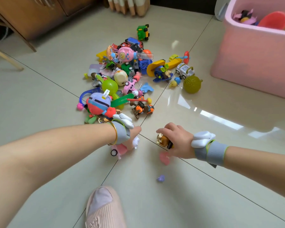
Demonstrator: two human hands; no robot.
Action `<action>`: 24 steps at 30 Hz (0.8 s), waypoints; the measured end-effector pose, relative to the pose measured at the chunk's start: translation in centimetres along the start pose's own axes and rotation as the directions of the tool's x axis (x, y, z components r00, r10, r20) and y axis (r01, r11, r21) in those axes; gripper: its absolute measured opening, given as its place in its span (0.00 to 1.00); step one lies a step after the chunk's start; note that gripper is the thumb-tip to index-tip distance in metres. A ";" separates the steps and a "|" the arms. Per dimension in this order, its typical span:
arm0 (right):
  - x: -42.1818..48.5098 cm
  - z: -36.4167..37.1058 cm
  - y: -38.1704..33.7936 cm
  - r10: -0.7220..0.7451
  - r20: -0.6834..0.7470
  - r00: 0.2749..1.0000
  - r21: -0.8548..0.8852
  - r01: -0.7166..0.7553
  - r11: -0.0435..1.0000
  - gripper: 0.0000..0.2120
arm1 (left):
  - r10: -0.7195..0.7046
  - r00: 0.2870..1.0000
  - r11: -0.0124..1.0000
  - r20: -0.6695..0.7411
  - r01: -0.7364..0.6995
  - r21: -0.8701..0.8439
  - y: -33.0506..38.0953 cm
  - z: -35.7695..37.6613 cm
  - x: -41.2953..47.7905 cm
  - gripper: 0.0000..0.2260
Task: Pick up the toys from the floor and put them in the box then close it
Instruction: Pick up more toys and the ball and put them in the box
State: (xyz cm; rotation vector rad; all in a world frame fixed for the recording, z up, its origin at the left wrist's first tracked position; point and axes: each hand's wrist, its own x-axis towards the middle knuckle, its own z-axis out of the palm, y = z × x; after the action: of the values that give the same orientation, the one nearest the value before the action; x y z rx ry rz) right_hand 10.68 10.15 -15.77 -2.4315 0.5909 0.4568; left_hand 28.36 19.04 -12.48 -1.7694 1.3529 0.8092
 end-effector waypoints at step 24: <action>-4.9 4.1 -2.1 -0.284 0.455 0.844 -0.233 0.421 0.876 0.29 | 0.388 0.882 0.886 0.266 -0.278 -0.370 1.9 -0.1 0.8 0.31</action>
State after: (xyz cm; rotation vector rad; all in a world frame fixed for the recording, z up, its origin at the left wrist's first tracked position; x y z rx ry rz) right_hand 6.82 15.68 -15.74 -2.5572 -0.1390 0.9308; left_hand 26.68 18.28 -13.44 -1.5473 1.3698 1.5298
